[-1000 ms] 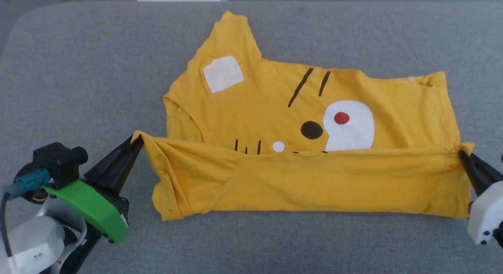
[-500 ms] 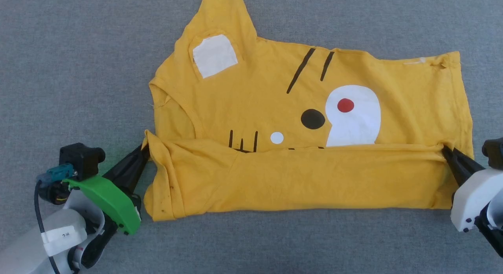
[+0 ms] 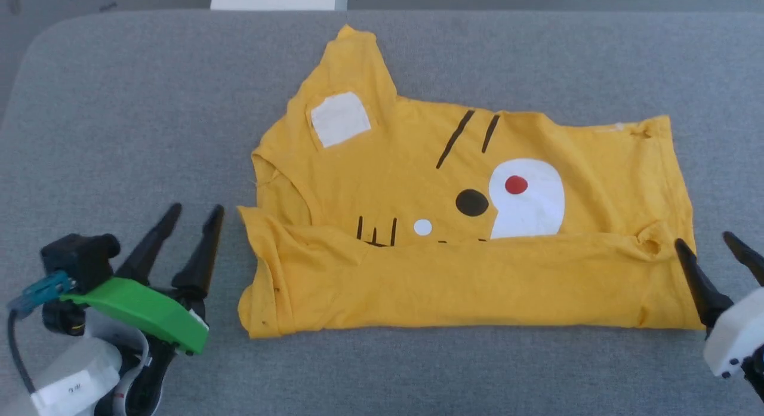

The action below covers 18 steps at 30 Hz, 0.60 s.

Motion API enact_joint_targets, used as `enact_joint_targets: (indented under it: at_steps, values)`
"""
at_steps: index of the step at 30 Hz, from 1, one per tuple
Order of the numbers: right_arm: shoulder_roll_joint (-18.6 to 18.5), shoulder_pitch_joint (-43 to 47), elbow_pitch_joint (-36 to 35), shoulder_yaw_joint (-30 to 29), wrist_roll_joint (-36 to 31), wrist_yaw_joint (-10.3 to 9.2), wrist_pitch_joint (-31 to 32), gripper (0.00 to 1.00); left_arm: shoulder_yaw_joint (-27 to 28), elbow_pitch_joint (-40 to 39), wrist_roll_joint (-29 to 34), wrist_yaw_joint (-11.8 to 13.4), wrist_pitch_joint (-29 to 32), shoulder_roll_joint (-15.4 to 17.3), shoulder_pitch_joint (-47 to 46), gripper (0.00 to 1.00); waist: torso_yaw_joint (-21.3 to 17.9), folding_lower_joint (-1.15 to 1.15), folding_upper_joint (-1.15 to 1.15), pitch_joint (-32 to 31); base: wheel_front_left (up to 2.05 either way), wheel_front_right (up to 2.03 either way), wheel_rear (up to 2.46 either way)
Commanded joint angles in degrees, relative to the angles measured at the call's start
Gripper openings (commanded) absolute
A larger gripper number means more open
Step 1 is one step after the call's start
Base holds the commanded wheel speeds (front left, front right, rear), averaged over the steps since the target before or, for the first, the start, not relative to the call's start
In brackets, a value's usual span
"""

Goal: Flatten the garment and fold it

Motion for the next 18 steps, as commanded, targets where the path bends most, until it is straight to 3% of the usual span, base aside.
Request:
enact_joint_targets:
  at_steps: [1,4,7,12,18]
  values:
    - [1.2,1.3,-0.9,-1.0,-1.2,-0.09,-1.4,1.0,2.5,-1.5,2.4,1.3,-0.4,-1.4,1.9,1.0,0.8,0.0,0.0,-3.5,0.0,0.0,0.0]
    - [5.6,4.4,-3.4,-4.7,-5.1,-0.09,-6.3,1.0,11.3,-6.6,10.7,4.2,-0.4,-6.8,9.0,1.0,1.4,0.0,0.0,-5.0,0.0,0.0,0.0]
    - [10.8,7.0,-4.6,-7.2,-8.0,-0.09,-10.8,1.0,17.0,-9.5,18.3,5.1,-0.4,-12.5,15.5,1.0,1.8,0.0,0.0,-6.0,0.0,0.0,0.0]
    - [17.8,10.2,-5.3,-9.9,-12.4,-0.09,-17.3,1.0,23.1,-9.3,26.7,2.8,-0.4,-21.4,24.7,1.0,2.1,0.0,0.0,-7.0,0.0,0.0,0.0]
    - [19.8,11.3,-4.8,-11.2,-14.5,-0.09,-21.4,1.0,27.5,-7.0,31.3,-1.2,-0.4,-27.7,28.6,1.0,2.1,0.0,0.0,-8.0,0.0,0.0,0.0]
